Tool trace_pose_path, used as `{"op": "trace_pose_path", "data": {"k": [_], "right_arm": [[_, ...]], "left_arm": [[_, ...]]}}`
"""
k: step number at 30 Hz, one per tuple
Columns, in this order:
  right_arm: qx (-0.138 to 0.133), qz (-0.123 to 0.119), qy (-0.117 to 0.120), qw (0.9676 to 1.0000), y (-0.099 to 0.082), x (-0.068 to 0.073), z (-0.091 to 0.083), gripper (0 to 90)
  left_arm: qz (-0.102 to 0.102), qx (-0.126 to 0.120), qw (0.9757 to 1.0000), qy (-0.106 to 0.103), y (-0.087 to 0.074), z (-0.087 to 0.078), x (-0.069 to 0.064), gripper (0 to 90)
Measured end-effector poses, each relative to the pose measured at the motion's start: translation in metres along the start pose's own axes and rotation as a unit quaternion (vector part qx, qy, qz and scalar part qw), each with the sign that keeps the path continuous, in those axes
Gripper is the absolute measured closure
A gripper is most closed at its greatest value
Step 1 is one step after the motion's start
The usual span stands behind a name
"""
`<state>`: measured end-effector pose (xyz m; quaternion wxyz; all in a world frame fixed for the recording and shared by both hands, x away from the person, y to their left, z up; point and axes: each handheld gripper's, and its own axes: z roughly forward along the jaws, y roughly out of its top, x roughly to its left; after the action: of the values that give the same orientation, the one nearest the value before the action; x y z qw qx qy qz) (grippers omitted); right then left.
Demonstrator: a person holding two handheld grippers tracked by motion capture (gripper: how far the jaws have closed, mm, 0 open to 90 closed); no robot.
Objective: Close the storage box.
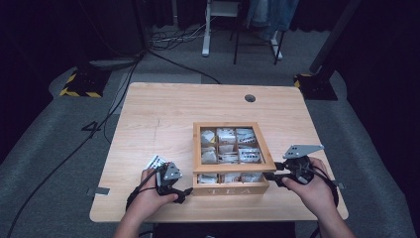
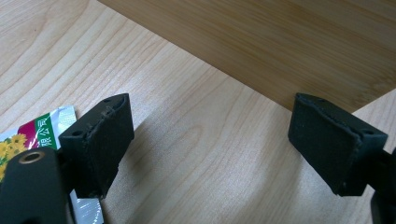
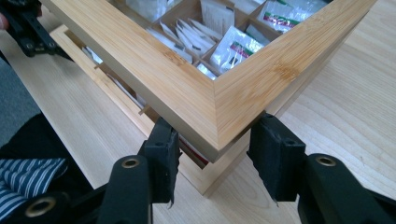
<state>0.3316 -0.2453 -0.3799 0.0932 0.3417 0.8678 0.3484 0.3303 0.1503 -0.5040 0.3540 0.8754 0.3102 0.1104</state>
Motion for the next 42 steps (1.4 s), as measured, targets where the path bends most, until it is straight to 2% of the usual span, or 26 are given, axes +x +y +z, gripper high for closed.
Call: {"op": "trace_pose_path", "data": {"k": [19,42], "right_arm": [[0.063,-0.017,0.005,0.9979,-0.003,0.003,0.016,48.8],[0.107,-0.03,0.005,0.9939,-0.005,0.004,0.026,43.0]], "left_arm": [[0.0,0.0,1.0,0.0,0.0,0.0,0.0,14.8],[0.0,0.0,1.0,0.0,0.0,0.0,0.0,14.8]]}}
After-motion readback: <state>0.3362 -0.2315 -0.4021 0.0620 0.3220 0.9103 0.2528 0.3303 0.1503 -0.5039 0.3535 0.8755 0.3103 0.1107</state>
